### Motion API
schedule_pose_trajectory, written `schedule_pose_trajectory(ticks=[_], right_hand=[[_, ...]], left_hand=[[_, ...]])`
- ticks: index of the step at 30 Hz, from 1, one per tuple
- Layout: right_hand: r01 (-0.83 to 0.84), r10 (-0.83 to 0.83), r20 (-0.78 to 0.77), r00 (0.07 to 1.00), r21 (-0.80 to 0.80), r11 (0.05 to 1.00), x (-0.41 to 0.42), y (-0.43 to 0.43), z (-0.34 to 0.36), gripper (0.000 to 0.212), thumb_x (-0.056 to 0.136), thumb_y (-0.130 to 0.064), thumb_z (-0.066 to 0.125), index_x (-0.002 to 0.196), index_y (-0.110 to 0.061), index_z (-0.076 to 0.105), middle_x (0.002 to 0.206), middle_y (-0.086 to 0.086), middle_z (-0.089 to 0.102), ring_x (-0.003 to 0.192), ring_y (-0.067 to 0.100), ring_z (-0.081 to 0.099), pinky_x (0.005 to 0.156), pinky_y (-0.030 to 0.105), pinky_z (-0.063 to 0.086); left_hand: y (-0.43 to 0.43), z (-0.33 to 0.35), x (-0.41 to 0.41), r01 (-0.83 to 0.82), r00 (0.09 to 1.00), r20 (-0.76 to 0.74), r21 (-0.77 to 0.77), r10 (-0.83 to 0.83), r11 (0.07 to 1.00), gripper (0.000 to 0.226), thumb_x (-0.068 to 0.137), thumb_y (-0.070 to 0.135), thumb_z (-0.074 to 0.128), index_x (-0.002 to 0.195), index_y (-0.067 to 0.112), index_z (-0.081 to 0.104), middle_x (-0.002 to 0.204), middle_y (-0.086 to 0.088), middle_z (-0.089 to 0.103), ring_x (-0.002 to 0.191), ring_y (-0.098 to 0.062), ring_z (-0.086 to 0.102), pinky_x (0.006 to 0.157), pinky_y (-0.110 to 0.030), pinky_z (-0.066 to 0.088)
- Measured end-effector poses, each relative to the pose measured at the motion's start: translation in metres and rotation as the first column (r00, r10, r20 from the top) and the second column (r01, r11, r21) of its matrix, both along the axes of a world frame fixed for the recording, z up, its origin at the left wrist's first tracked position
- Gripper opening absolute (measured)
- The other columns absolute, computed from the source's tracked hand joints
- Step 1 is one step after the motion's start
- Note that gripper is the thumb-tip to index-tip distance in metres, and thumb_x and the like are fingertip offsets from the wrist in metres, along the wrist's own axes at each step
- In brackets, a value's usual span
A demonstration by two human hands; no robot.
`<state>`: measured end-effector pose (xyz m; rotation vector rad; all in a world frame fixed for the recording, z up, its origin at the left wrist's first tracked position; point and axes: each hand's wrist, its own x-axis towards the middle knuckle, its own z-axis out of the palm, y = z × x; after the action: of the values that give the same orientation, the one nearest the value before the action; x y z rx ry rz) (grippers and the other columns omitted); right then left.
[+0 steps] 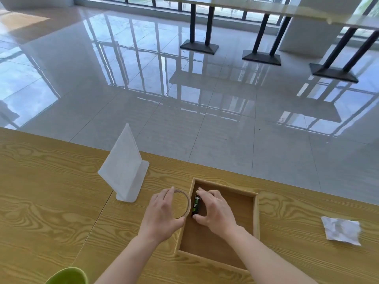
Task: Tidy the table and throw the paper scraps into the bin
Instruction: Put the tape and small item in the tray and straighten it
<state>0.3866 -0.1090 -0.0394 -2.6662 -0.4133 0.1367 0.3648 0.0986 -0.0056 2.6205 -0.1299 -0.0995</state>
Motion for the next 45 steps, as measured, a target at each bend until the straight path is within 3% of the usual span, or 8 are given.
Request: schedule_pose_trajectory(ticks=[5, 10, 12, 16, 23, 29, 38, 45], right_hand=[[-0.032, 0.032, -0.003, 0.999, -0.066, 0.997, 0.003, 0.003, -0.005, 0.075, 0.082, -0.045, 0.069, 0.147, -0.021, 0.04, 0.157, 0.0, 0.034, 0.141, 0.021, 0.03, 0.111, 0.038, 0.035], [0.159, -0.164, 0.011, 0.986, 0.197, 0.968, -0.006, -0.006, 0.002, 0.053, 0.09, -0.035, 0.067, 0.138, -0.019, 0.053, 0.144, -0.004, 0.05, 0.135, 0.014, 0.041, 0.11, 0.03, 0.036], [0.327, -0.291, -0.149, 0.945, 0.38, 0.866, -0.013, -0.01, 0.013, 0.032, 0.093, -0.04, 0.061, 0.123, -0.028, 0.063, 0.12, -0.009, 0.068, 0.113, 0.01, 0.059, 0.095, 0.024, 0.048], [0.528, -0.228, -0.495, 0.838, 0.63, 0.57, -0.023, -0.011, 0.026, 0.014, 0.086, -0.046, 0.07, 0.097, -0.037, 0.071, 0.087, 0.002, 0.074, 0.077, 0.019, 0.071, 0.062, 0.032, 0.06], [0.614, -0.449, -0.437, 0.78, 0.389, 0.687, -0.028, -0.035, 0.022, 0.024, 0.087, -0.016, 0.069, 0.108, -0.029, 0.07, 0.093, -0.009, 0.069, 0.088, 0.011, 0.066, 0.074, 0.035, 0.061], [0.578, -0.516, -0.293, 0.805, 0.191, 0.793, -0.026, -0.041, 0.015, 0.031, 0.091, -0.021, 0.064, 0.122, -0.02, 0.065, 0.104, -0.003, 0.06, 0.091, 0.011, 0.057, 0.081, 0.023, 0.045], [0.527, -0.478, -0.297, 0.827, 0.113, 0.842, -0.037, -0.044, 0.009, 0.076, 0.081, -0.055, 0.069, 0.142, -0.017, 0.045, 0.132, -0.004, 0.049, 0.124, 0.015, 0.046, 0.098, 0.032, 0.046], [0.395, -0.374, -0.244, 0.895, 0.039, 0.918, -0.041, -0.041, 0.007, 0.109, 0.064, -0.063, 0.077, 0.15, -0.016, 0.03, 0.135, -0.007, 0.037, 0.128, 0.014, 0.035, 0.102, 0.026, 0.038]], left_hand=[[-0.008, 0.003, -0.01, 0.015, 1.0, -0.005, -0.008, -0.015, 1.0, 0.098, 0.073, 0.051, 0.071, 0.152, 0.013, 0.028, 0.15, -0.001, 0.042, 0.136, -0.021, 0.036, 0.112, -0.028, 0.034], [-0.016, 0.007, -0.009, 0.045, 0.999, 0.002, -0.01, -0.045, 0.999, 0.096, 0.075, 0.046, 0.071, 0.153, 0.012, 0.026, 0.152, -0.001, 0.039, 0.139, -0.018, 0.031, 0.113, -0.025, 0.03], [-0.023, 0.008, -0.008, 0.06, 0.998, 0.009, -0.007, -0.059, 0.998, 0.095, 0.076, 0.045, 0.071, 0.153, 0.012, 0.025, 0.153, 0.0, 0.039, 0.139, -0.018, 0.03, 0.113, -0.024, 0.029], [-0.046, 0.008, -0.008, 0.129, 0.99, 0.065, -0.005, -0.128, 0.992, 0.09, 0.08, 0.056, 0.063, 0.151, 0.014, 0.029, 0.15, 0.001, 0.042, 0.135, -0.016, 0.033, 0.112, -0.025, 0.031], [-0.069, -0.002, -0.004, 0.266, 0.964, -0.006, 0.056, -0.267, 0.962, 0.09, 0.081, 0.055, 0.066, 0.153, 0.017, 0.026, 0.154, -0.001, 0.035, 0.141, -0.019, 0.029, 0.116, -0.027, 0.027], [-0.048, -0.002, 0.007, 0.223, 0.974, 0.0, 0.22, -0.228, 0.95, 0.035, 0.085, 0.027, 0.067, 0.119, 0.019, 0.06, 0.109, 0.004, 0.053, 0.102, -0.016, 0.044, 0.092, -0.028, 0.045], [-0.053, -0.009, 0.014, 0.229, 0.972, -0.022, 0.304, -0.233, 0.925, 0.04, 0.082, 0.029, 0.072, 0.119, 0.019, 0.062, 0.118, -0.002, 0.049, 0.107, -0.02, 0.046, 0.091, -0.032, 0.048], [-0.054, -0.011, 0.018, 0.229, 0.972, -0.031, 0.318, -0.232, 0.92, 0.041, 0.083, 0.029, 0.072, 0.121, 0.019, 0.061, 0.122, -0.002, 0.047, 0.11, -0.021, 0.045, 0.092, -0.033, 0.048]])
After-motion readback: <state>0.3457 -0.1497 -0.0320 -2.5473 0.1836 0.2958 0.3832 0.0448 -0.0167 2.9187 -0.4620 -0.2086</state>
